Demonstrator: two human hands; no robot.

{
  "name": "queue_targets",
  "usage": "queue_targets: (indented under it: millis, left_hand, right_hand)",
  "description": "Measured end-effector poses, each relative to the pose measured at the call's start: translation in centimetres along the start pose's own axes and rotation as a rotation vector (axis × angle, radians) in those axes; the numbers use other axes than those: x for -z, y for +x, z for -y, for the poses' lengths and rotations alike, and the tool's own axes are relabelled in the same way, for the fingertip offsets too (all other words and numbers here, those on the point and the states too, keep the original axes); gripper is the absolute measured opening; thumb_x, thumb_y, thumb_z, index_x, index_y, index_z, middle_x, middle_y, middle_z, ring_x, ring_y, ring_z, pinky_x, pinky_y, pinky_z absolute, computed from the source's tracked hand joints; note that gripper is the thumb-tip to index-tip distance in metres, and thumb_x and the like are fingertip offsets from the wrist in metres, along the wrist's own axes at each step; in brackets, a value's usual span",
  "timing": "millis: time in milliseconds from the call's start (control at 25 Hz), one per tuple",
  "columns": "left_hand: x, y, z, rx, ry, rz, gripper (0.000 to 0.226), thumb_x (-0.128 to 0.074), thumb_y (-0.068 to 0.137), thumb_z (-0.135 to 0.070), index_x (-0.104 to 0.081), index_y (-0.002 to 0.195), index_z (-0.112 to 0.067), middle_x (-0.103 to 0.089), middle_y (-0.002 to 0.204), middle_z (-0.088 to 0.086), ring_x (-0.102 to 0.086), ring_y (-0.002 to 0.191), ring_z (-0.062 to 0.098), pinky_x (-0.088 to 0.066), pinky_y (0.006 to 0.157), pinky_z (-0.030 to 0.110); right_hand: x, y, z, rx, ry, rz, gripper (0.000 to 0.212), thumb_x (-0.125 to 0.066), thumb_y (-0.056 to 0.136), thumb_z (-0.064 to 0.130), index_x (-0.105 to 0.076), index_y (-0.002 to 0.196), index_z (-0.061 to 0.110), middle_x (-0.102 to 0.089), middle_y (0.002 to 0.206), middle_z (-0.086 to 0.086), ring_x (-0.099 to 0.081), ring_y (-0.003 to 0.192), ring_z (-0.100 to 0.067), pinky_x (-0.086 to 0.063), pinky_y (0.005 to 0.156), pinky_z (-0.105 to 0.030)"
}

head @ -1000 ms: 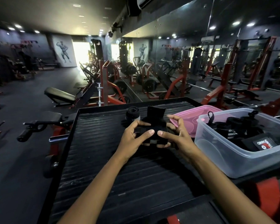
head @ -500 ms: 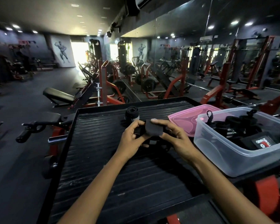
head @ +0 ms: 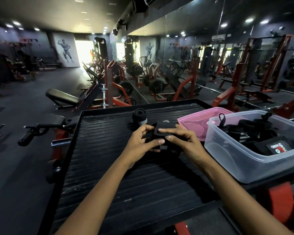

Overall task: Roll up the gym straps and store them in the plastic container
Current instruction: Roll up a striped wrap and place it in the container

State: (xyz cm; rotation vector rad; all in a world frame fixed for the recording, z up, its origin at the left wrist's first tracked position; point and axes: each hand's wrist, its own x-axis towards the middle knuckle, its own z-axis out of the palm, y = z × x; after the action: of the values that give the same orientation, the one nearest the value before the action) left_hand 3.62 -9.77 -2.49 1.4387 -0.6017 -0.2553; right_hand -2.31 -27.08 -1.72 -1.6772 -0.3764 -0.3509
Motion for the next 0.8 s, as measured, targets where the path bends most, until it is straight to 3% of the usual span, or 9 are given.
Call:
queue_targets:
  millis: [160,280,400,520,640,720,800]
  left_hand:
    - [0.5,0.0,-0.1,0.033,-0.121,-0.042,0.05,-0.077,0.068,-0.022,-0.058,0.113,-0.014,-0.048,0.137,0.018,-0.069,0.095,0.018,-0.059,0.07,0.032]
    - [0.3,-0.1,-0.2,0.061,-0.193,-0.04,0.057,-0.076,0.064,-0.035,-0.057,0.113,-0.012,-0.053,0.129,0.021,-0.066,0.098,0.02,-0.058,0.069,0.03]
    - [-0.3,-0.1,-0.2,0.072,-0.098,-0.097,0.05,-0.078,0.072,-0.014,-0.053,0.115,-0.008,-0.064,0.114,0.013,-0.069,0.092,0.018,-0.059,0.071,0.03]
    - [-0.3,0.4,-0.3,0.054,-0.098,-0.174,0.052,-0.078,0.074,-0.002,-0.046,0.113,-0.015,-0.065,0.11,0.011,-0.068,0.091,0.017,-0.055,0.065,0.024]
    - [0.0,0.6,-0.4,0.053,-0.169,-0.239,0.063,-0.078,0.072,0.003,-0.042,0.118,-0.021,-0.066,0.113,0.014,-0.068,0.096,0.02,-0.055,0.069,0.024]
    - [-0.2,0.4,-0.2,0.037,-0.181,-0.191,0.067,-0.072,0.074,0.01,-0.042,0.127,-0.02,-0.066,0.114,0.015,-0.067,0.098,0.019,-0.055,0.074,0.024]
    - [-0.5,0.5,0.0,0.018,-0.142,-0.146,0.062,-0.064,0.081,0.011,-0.044,0.132,-0.019,-0.065,0.117,0.013,-0.066,0.103,0.017,-0.054,0.078,0.022]
  right_hand:
    - [0.3,0.4,-0.8,-0.021,0.081,0.011,0.027,-0.063,0.079,0.009,-0.075,0.103,0.01,-0.058,0.123,-0.024,-0.058,0.117,-0.016,-0.045,0.1,-0.028]
    - [0.3,0.6,-1.5,-0.042,0.167,0.011,0.033,-0.058,0.072,0.012,-0.077,0.1,0.009,-0.058,0.126,-0.018,-0.051,0.126,-0.029,-0.038,0.11,-0.044]
    - [-0.1,0.6,-1.4,-0.066,0.147,0.005,0.031,-0.058,0.078,0.027,-0.078,0.098,0.012,-0.064,0.119,-0.005,-0.053,0.124,-0.022,-0.039,0.105,-0.037]
    - [-0.3,0.4,-0.9,-0.039,0.068,-0.048,0.023,-0.062,0.088,0.012,-0.071,0.108,0.015,-0.062,0.12,-0.008,-0.059,0.114,-0.013,-0.045,0.095,-0.028]
    - [-0.4,0.5,-0.9,-0.092,0.075,-0.04,0.056,-0.067,0.082,-0.003,-0.048,0.129,0.02,-0.055,0.129,0.0,-0.06,0.108,0.002,-0.052,0.081,-0.021]
    - [-0.6,0.9,-1.1,-0.167,0.083,0.0,0.069,-0.075,0.073,0.0,-0.047,0.133,0.02,-0.059,0.127,0.0,-0.062,0.109,-0.002,-0.052,0.082,-0.02]
    - [-0.9,1.6,-1.4,-0.187,0.031,0.047,0.062,-0.078,0.07,0.001,-0.055,0.126,0.014,-0.066,0.12,-0.006,-0.064,0.11,-0.014,-0.051,0.087,-0.021]
